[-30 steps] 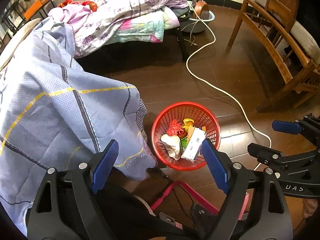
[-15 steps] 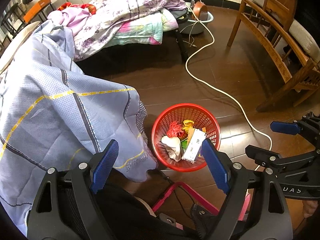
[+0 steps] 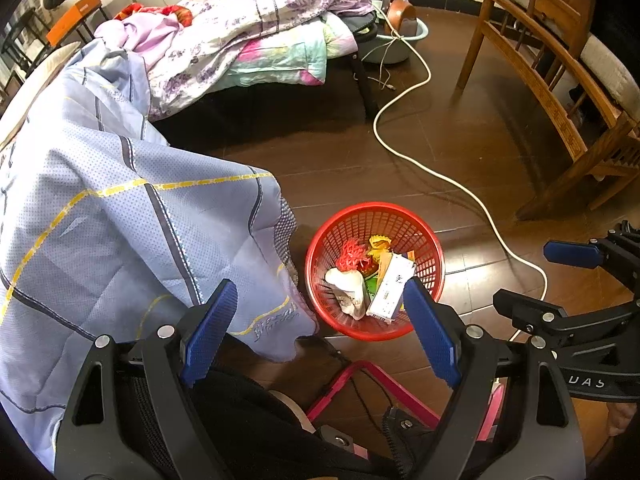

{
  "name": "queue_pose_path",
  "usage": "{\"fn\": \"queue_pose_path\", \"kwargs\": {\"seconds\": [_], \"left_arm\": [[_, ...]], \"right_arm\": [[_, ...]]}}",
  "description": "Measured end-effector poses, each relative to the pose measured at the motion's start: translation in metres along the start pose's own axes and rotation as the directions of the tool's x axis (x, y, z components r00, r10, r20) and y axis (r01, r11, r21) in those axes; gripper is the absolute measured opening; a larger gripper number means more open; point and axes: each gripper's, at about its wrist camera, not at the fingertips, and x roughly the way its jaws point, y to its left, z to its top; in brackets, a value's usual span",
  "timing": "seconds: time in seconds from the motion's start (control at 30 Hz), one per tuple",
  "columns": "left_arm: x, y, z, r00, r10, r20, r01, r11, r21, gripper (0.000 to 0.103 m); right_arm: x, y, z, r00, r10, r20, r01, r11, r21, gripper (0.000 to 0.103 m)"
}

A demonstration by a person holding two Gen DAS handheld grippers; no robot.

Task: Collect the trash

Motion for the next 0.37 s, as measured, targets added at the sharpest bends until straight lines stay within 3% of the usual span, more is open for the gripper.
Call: {"fn": "queue_pose_path", "kwargs": {"seconds": [0.37], "left_arm": [[0.0002, -0.0018, 0.0006, 1.0, 0.009, -0.007, -0.009, 1.0, 0.001, 0.082]], "right_arm": [[0.0006, -0.0004, 0.0006, 1.0, 0.002, 0.0, -0.002, 1.0, -0.001, 0.074]]}}
